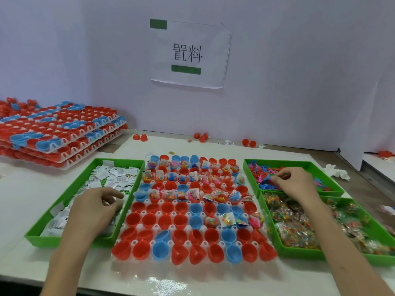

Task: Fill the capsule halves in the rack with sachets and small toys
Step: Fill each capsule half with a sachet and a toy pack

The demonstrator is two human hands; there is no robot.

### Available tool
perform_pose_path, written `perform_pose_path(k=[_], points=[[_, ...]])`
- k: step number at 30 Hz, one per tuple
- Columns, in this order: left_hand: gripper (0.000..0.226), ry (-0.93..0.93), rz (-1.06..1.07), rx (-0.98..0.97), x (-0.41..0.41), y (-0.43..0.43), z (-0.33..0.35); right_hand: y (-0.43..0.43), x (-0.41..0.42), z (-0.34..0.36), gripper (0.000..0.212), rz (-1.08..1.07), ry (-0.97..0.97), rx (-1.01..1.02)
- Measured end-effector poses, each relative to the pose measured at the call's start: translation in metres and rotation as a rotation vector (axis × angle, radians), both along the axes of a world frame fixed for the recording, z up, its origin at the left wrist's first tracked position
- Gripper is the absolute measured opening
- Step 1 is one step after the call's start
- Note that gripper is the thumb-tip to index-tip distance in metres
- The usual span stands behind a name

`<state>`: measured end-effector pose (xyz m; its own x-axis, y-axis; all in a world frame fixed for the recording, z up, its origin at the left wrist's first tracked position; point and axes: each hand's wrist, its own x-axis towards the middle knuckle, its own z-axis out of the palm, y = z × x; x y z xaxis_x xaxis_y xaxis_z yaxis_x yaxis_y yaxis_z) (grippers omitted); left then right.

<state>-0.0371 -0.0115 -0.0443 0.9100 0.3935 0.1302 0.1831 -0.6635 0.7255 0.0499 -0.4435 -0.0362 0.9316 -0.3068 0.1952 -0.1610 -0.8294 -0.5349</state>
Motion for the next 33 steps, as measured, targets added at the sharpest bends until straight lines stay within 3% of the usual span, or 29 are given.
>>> perform_pose_path(k=[5, 9, 13, 15, 18, 23, 28, 33], points=[[0.025, -0.123, 0.047, -0.093, -0.003, 0.002, 0.002, -0.004, 0.001, 0.006, 0.024, -0.033, -0.156, 0.046], [0.025, -0.24, 0.091, -0.145, -0.004, 0.005, 0.001, 0.0, -0.005, 0.012, 0.019, -0.008, -0.227, 0.179], [0.027, -0.332, 0.098, -0.191, -0.004, 0.005, 0.001, 0.012, -0.024, 0.032, 0.009, 0.188, -0.253, 0.642], [0.022, -0.367, 0.116, -0.191, -0.003, 0.005, 0.001, 0.021, -0.035, 0.043, 0.009, 0.276, -0.276, 0.748], [0.021, -0.386, 0.139, -0.207, -0.003, 0.004, 0.001, 0.036, -0.051, 0.053, 0.005, 0.356, -0.322, 0.782], [0.035, -0.363, 0.137, -0.238, -0.006, 0.006, 0.002, 0.057, -0.083, 0.06, 0.02, 0.439, -0.295, 0.803], [0.033, -0.372, 0.107, -0.309, -0.013, 0.006, 0.007, 0.075, -0.118, 0.063, 0.027, 0.52, -0.283, 0.809], [0.02, -0.633, -0.054, -0.654, -0.041, -0.043, 0.047, 0.115, -0.142, 0.079, 0.021, 0.589, -0.379, 0.943]])
